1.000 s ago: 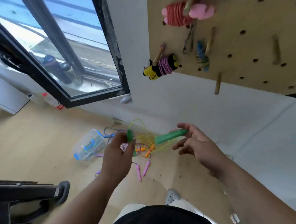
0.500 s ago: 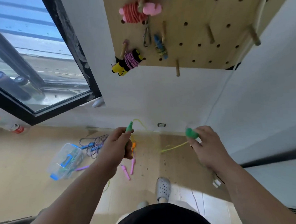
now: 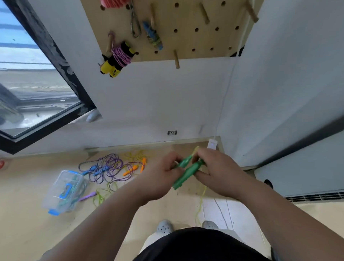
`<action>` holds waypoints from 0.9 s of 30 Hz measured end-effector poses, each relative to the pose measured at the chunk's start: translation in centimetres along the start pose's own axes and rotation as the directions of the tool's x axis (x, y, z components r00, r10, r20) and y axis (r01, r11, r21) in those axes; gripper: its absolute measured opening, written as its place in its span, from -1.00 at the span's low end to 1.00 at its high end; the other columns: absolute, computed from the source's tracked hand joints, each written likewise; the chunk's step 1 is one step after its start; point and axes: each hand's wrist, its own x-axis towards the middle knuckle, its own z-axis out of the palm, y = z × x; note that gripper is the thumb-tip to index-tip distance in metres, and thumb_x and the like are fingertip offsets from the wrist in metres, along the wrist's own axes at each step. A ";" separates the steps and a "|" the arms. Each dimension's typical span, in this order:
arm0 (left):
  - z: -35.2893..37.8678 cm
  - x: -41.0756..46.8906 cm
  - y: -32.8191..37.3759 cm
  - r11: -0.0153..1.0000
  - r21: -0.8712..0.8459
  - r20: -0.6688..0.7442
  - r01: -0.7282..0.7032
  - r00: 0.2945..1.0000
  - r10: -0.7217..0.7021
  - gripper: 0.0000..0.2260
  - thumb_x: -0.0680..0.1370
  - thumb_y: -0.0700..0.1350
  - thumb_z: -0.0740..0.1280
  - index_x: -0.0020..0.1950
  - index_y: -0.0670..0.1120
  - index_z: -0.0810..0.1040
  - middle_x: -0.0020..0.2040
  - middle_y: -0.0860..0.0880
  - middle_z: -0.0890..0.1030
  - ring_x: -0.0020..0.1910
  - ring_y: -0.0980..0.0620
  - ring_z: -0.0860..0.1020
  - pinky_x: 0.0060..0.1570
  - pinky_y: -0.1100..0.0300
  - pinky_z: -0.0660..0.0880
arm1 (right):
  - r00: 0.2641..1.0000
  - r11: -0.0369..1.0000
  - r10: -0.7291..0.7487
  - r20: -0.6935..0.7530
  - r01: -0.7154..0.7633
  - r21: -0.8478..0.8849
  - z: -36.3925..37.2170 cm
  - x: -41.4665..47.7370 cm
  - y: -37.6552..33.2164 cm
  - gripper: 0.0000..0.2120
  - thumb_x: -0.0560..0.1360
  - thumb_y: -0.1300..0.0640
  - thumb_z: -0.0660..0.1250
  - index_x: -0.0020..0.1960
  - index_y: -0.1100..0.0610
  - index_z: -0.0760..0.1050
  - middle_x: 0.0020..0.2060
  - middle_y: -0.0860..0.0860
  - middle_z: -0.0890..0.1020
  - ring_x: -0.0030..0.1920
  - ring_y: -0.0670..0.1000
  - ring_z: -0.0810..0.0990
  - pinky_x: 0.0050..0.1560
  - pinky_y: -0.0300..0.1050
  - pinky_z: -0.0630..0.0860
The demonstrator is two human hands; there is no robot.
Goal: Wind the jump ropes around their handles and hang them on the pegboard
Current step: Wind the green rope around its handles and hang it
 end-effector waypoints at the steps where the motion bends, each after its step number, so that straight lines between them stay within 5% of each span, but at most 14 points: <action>1: 0.7 -0.1 0.7 0.999 -0.046 0.026 0.001 1.000 0.000 -0.88 0.66 -0.15 0.23 0.07 0.06 0.52 -0.08 -0.09 0.70 -0.19 -0.04 0.66 -0.19 0.13 0.49 | 1.000 1.000 0.014 -0.007 -0.014 0.016 -0.3 -0.4 0.2 -0.80 0.51 0.00 0.35 -0.03 -0.13 0.31 -0.25 -0.17 0.46 -0.24 -0.13 0.42 -0.22 -0.07 0.34; 6: 4.9 -0.1 3.8 0.991 -0.130 -0.030 0.009 0.999 -0.012 -0.80 0.66 -0.21 0.15 0.06 -0.02 0.56 -0.23 -0.13 0.57 -0.41 0.01 0.50 -0.43 0.25 0.43 | 0.973 0.948 0.184 -0.138 -0.138 0.286 -1.9 -2.8 2.3 -0.57 0.43 -0.01 0.45 0.08 -0.16 0.22 -0.18 -0.14 0.46 -0.24 -0.09 0.48 -0.21 -0.07 0.51; 11: 9.6 0.4 6.8 0.991 -0.131 0.015 -0.034 0.999 0.037 -0.90 0.65 -0.13 0.25 0.06 -0.04 0.56 -0.26 -0.05 0.58 -0.39 0.08 0.45 -0.39 0.23 0.39 | 0.977 0.954 0.166 -0.131 -0.126 0.271 -3.7 -5.1 5.5 -0.33 0.41 0.02 0.42 0.45 -0.16 0.24 0.11 -0.23 0.36 0.02 -0.21 0.44 0.00 -0.24 0.41; 13: 11.2 0.7 7.7 0.990 -0.108 0.019 -0.090 0.996 0.093 -0.95 0.60 -0.09 0.39 0.02 0.04 0.55 -0.26 0.03 0.56 -0.37 0.11 0.46 -0.36 0.26 0.41 | 0.982 0.958 0.135 -0.133 -0.095 0.269 -4.3 -5.9 6.6 -0.35 0.36 0.11 0.44 0.39 -0.16 0.33 0.11 -0.26 0.38 0.04 -0.21 0.46 0.04 -0.26 0.42; 16: 12.9 0.8 8.5 0.991 -0.086 0.030 -0.102 0.994 0.105 -0.77 0.53 -0.18 0.47 -0.06 0.16 0.55 -0.31 0.12 0.53 -0.39 0.07 0.49 -0.35 0.21 0.46 | 0.988 0.959 0.083 -0.128 -0.044 0.279 -5.2 -7.5 8.5 -0.62 0.31 0.11 0.48 0.05 -0.17 0.48 -0.03 -0.33 0.36 -0.05 -0.22 0.48 -0.08 -0.25 0.45; 18: 13.6 0.8 8.8 0.993 0.062 0.023 -0.103 0.995 0.102 -0.70 0.49 -0.22 0.48 -0.10 0.19 0.53 -0.30 0.11 0.53 -0.39 0.11 0.50 -0.36 0.22 0.47 | 0.989 0.955 0.053 -0.140 -0.009 0.298 -5.5 -8.6 9.8 -0.76 0.31 0.05 0.49 -0.13 -0.09 0.47 -0.07 -0.23 0.37 -0.10 -0.14 0.47 -0.15 -0.18 0.45; 21: 14.4 0.4 9.2 0.918 0.375 0.009 -0.132 0.990 0.138 -0.71 0.42 -0.21 0.44 -0.19 0.17 0.45 -0.27 0.08 0.50 -0.37 0.19 0.42 -0.35 0.32 0.33 | 0.990 0.963 -0.026 -0.138 0.061 0.263 -6.4 -10.0 11.7 -0.71 0.34 -0.09 0.52 -0.27 -0.03 0.42 -0.15 -0.15 0.46 -0.11 -0.10 0.46 -0.15 -0.18 0.43; 24: 16.0 0.2 10.0 0.789 0.602 0.002 -0.121 0.989 0.150 -0.74 0.42 -0.14 0.38 -0.23 0.12 0.32 -0.27 0.07 0.44 -0.30 0.14 0.41 -0.34 0.26 0.27 | 0.997 0.901 -0.055 -0.045 0.069 0.428 -7.4 -11.2 12.5 -0.70 0.37 0.18 0.49 -0.33 0.15 0.36 -0.40 -0.11 0.41 -0.33 -0.11 0.36 -0.29 -0.14 0.30; 27: 17.8 0.7 10.6 0.683 0.721 -0.058 -0.119 0.971 0.230 -0.85 0.49 -0.12 0.30 -0.10 0.04 0.33 -0.16 0.05 0.46 -0.10 -0.06 0.47 -0.13 0.06 0.39 | 0.997 0.812 -0.076 0.010 0.056 0.580 -8.2 -11.9 12.6 -0.73 0.37 0.30 0.38 -0.31 0.16 0.28 -0.43 -0.09 0.29 -0.35 -0.09 0.25 -0.33 -0.17 0.21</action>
